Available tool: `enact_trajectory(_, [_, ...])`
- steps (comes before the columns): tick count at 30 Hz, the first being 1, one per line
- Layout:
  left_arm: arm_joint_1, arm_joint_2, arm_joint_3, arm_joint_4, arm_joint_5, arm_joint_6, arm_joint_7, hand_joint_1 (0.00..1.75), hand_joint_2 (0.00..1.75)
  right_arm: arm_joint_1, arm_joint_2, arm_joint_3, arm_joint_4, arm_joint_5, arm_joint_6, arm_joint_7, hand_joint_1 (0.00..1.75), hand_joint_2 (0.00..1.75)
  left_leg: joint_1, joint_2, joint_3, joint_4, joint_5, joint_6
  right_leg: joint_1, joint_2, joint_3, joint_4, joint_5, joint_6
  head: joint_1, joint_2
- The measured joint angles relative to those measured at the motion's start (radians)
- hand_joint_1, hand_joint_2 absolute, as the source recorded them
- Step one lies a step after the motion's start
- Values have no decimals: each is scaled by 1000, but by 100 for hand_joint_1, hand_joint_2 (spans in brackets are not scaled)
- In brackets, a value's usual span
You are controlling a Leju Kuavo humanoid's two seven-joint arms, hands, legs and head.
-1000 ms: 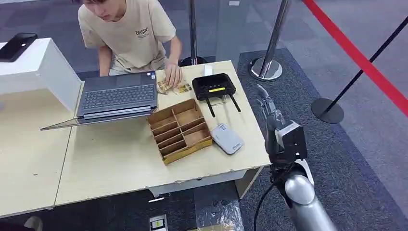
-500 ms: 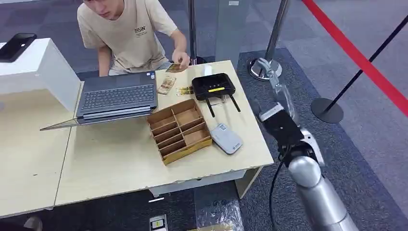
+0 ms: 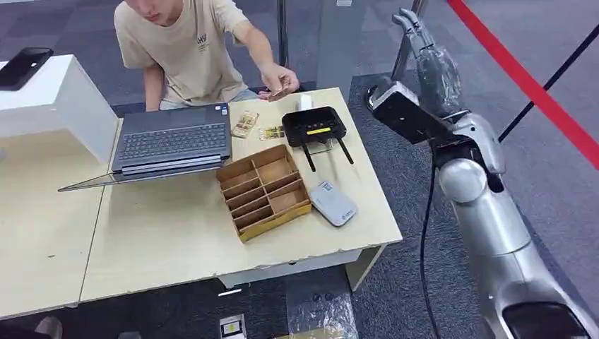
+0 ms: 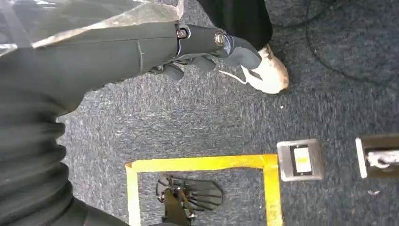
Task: Pass the card to the sensor for recognition and then transmit it.
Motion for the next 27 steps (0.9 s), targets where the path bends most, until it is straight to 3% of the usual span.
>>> enact_trajectory(3, [-19,-3,-13,0,-13,-8,13,0,175,-123,-6,36,163,243,-98,-93,0,175,0,-1,-1,0,2,0,0,-1,-1,0,1,1,2,0])
enact_trajectory(6, [-31,-5,-21,-1,-13,-13,16,0,175,-186,-5,71,294,346,-147,-152,0,175,0,-4,0,0,2,0,0,-3,0,0,1,1,0,0])
enact_trajectory(16, [-46,-11,-46,-2,-19,-20,15,0,175,-197,-1,184,516,504,-172,-187,0,175,0,-5,-3,0,1,0,0,-3,-3,0,1,1,0,0])
enact_trajectory(27, [-50,-13,-60,-2,-21,-26,15,0,175,-184,2,239,598,524,-194,-211,0,175,0,-5,-3,0,2,0,0,-3,-4,0,1,1,0,0])
